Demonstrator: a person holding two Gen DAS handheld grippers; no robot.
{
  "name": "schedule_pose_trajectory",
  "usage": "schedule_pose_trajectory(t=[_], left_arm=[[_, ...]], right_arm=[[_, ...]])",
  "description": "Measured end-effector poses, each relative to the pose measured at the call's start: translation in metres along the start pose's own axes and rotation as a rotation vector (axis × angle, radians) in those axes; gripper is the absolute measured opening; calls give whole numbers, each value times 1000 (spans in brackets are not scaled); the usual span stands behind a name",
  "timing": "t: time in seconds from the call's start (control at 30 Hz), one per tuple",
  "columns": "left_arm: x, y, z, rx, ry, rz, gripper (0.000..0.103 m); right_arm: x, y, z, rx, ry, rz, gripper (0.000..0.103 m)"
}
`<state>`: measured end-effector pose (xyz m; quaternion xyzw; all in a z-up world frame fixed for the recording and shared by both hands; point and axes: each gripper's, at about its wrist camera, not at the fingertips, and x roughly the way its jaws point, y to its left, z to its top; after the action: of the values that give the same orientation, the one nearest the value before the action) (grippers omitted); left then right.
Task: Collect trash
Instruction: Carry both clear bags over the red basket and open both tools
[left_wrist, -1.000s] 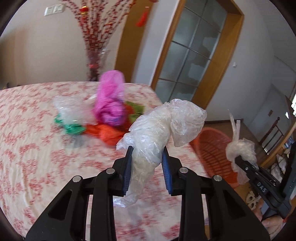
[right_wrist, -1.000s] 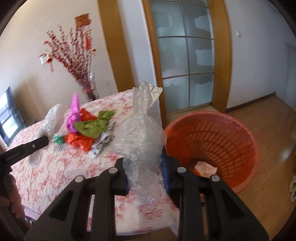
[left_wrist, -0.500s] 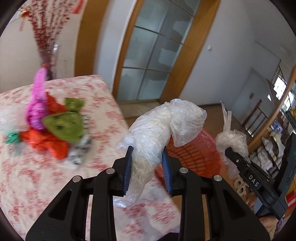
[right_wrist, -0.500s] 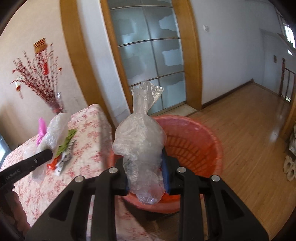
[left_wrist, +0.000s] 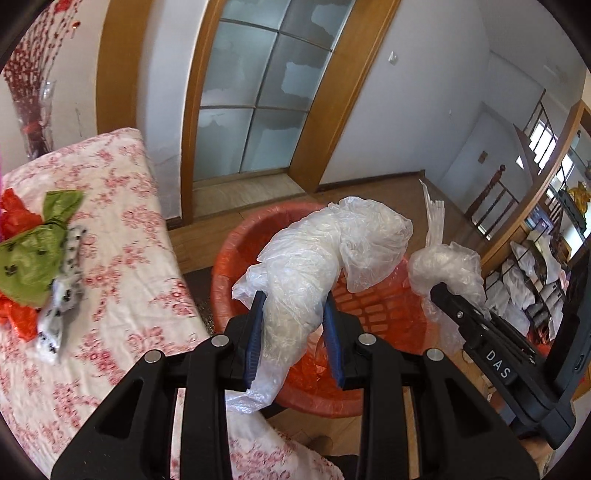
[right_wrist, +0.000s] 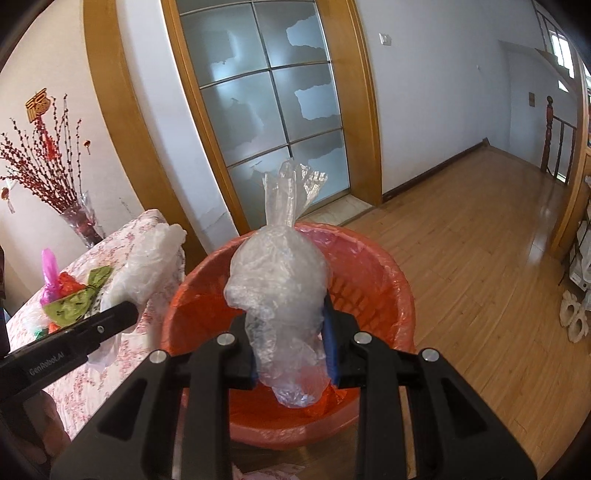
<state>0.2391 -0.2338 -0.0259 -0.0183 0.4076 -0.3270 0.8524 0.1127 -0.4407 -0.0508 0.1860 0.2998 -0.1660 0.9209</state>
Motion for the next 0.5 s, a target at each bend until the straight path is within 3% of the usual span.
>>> schedule_pose_trajectory(t=[0.3,0.37,0.5], left_arm=[[20,-5,-2,13,43,6,30],[23,-4,-3,4,51,13,34],[26,0,-5,-18,62,21,45]], right_arm=[[23,-5,5,24,24,-2,30],[26,-9,6,33,24,-1,30],[28,-13,6,56,30,9,48]])
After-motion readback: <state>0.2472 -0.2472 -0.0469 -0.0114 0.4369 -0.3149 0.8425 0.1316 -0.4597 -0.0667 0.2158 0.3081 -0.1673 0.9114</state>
